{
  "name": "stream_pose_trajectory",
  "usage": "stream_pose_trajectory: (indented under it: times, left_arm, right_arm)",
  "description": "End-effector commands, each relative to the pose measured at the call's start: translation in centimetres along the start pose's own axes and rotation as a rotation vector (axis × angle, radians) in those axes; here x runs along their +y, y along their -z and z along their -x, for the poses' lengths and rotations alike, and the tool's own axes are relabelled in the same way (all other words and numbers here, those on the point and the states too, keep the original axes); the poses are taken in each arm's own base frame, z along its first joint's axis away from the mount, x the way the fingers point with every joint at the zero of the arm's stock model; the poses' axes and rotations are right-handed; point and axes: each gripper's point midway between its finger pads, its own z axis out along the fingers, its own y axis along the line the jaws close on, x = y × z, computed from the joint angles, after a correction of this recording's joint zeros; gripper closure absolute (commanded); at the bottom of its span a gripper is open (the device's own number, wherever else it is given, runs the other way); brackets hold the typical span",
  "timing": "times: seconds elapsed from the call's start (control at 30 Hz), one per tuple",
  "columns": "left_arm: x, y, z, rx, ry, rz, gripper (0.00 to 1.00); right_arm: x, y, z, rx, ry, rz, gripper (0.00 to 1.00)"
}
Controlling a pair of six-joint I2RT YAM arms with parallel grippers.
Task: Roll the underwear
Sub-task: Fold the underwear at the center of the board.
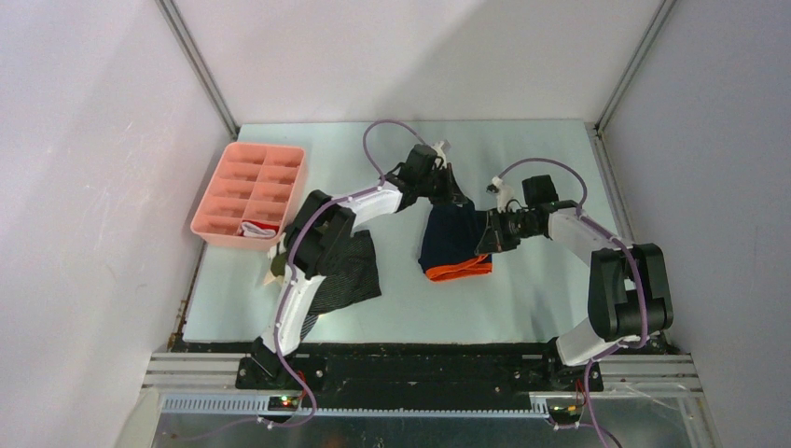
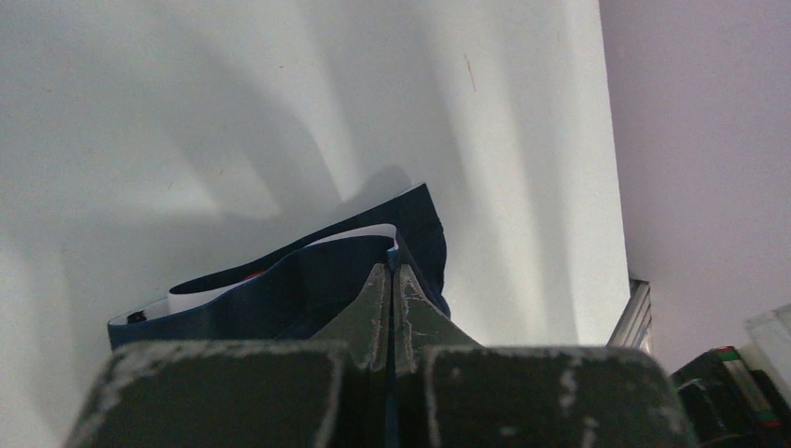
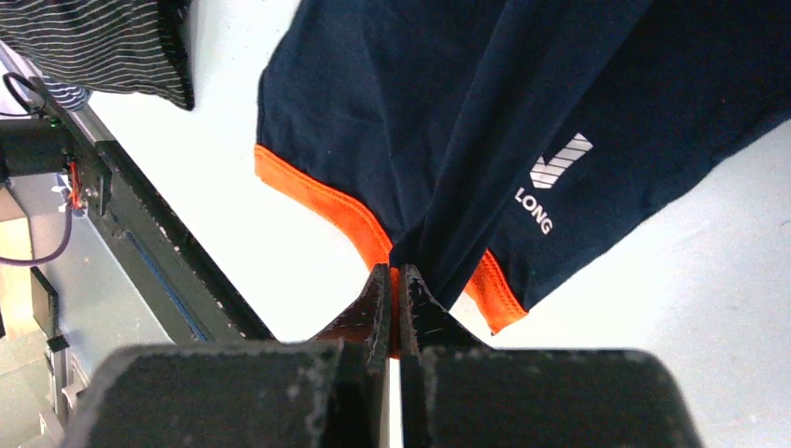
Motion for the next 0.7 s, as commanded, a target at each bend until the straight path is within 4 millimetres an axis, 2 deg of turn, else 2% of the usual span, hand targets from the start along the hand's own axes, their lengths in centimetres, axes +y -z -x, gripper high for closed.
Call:
stream_pose_trajectory:
  times: [0.0,0.2,0.23,0.27,0.3,0.33,0.37,0.4,0.43,0.47,0.53,0.57,0.6,0.63,0.67]
  left_arm:
    - [-2.6,-0.3,2.7,-0.091,-0.024,-0.06,1.0]
    - [-3.2,-1.3,1.8,-0.076,0.004,-0.098,1.0]
    - [-3.5,-1.6,1.7,-0.078,0.006,-0.114,0.99]
    - [-4.2,-1.7,1.2,-0.06,0.02,-0.145,0.85]
    - [-4.9,-2.0,1.2,-0.066,0.019,-0.183,0.72]
    - [-6.2,-1.8,1.1,-0.062,0.013,-0.243,0.52]
    - [-6.7,-1.6,1.2,-0.065,-0.003,-0.262,0.43]
    - [-7.3,-1.0,1.8,-0.074,-0.044,-0.266,0.32]
    - [-7.1,-0.5,2.5,-0.083,-0.067,-0.256,0.28]
    - [-7.6,0.5,3.4,-0.091,-0.112,-0.241,0.22]
    - [-6.8,2.5,5.2,-0.121,-0.134,-0.199,0.2]
    - [-5.7,3.5,6.4,-0.143,-0.13,-0.176,0.2]
    - [-5.6,4.9,6.9,-0.147,-0.141,-0.158,0.21]
    - [-4.5,5.9,7.7,-0.158,-0.139,-0.126,0.22]
    - [-3.9,7.3,7.3,-0.137,-0.153,-0.087,0.22]
  right_arm:
    - [-1.1,-0.1,-1.5,0.037,-0.047,-0.036,1.0]
    - [-2.3,0.2,-1.8,0.035,-0.07,-0.074,0.95]
    - [-2.7,0.5,-1.8,0.03,-0.083,-0.085,0.91]
    - [-3.0,0.7,-1.8,0.029,-0.091,-0.095,0.86]
    - [-3.3,1.3,-1.9,0.027,-0.106,-0.1,0.75]
    - [-3.4,1.7,-1.9,0.025,-0.099,-0.101,0.7]
    - [-3.5,2.3,-2.1,0.034,-0.124,-0.1,0.6]
    - [-3.4,2.7,-2.0,0.034,-0.123,-0.097,0.56]
    - [-3.3,3.5,-1.8,0.028,-0.15,-0.086,0.5]
    - [-3.2,4.0,-1.4,0.017,-0.164,-0.08,0.48]
    - [-3.5,5.2,0.2,-0.031,-0.206,-0.081,0.46]
    - [-3.8,5.6,1.6,-0.06,-0.193,-0.096,0.46]
    - [-4.2,5.6,2.3,-0.072,-0.208,-0.108,0.46]
    - [-5.0,6.0,3.7,-0.091,-0.194,-0.158,0.46]
    - [-5.7,5.6,4.3,-0.091,-0.2,-0.182,0.48]
